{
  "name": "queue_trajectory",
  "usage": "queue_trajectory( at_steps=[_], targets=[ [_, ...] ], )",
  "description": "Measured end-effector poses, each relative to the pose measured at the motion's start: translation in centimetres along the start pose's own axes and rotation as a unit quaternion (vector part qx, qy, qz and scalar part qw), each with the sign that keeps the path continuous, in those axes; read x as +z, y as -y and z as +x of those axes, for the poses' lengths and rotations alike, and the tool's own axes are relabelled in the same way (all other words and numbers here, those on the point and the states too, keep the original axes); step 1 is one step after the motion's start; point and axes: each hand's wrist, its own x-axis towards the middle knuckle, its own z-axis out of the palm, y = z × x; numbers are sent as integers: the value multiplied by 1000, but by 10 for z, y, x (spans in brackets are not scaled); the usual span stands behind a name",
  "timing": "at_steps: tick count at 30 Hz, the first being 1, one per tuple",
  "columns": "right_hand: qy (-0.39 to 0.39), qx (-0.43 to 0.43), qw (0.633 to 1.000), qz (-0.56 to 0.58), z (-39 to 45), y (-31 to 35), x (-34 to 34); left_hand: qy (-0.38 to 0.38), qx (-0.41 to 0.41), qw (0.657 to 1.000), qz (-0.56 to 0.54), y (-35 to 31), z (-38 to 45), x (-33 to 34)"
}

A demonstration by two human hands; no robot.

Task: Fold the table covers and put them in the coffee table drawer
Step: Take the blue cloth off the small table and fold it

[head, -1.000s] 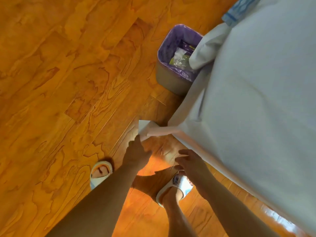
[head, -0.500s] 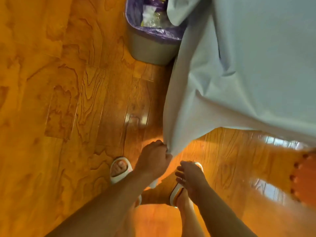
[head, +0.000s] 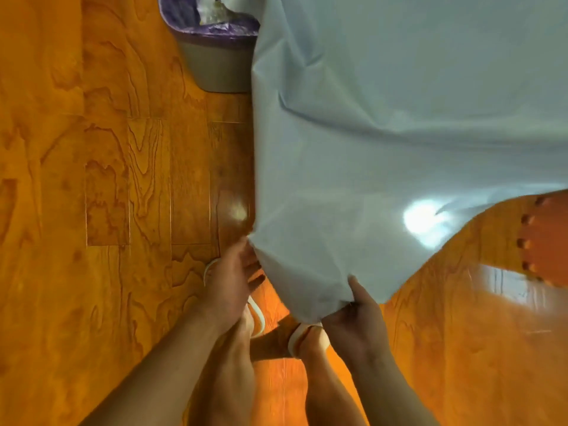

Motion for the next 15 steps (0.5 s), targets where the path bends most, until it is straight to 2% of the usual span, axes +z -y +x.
queue_trajectory(
  at_steps=[2, 3, 5, 8, 10, 13, 15],
  targets=[
    [0, 4, 1000, -12, -38, 8, 7, -62, -102, 992, 41, 35, 4, -7],
    [2, 12, 1000, -23, -55, 12, 8, -63, -155, 984, 68, 55, 3, -10],
    [30, 37, 998, -44, -85, 19, 10, -22, -240, 969, 49, 91, -2, -6],
    [75, 47, 995, -53, -116, 29, 13, 83, -291, 948, -95, 119, -16, 25],
    [76, 29, 996, -32, -135, 38, 16, 125, -276, 943, -134, 118, -29, 54],
    [104, 18, 994, -20, -168, 49, 23, 168, -184, 939, -236, 101, -66, 102],
    [128, 12, 992, -2, -193, 60, 33, 143, -129, 946, -259, 90, -95, 131]
  ],
)
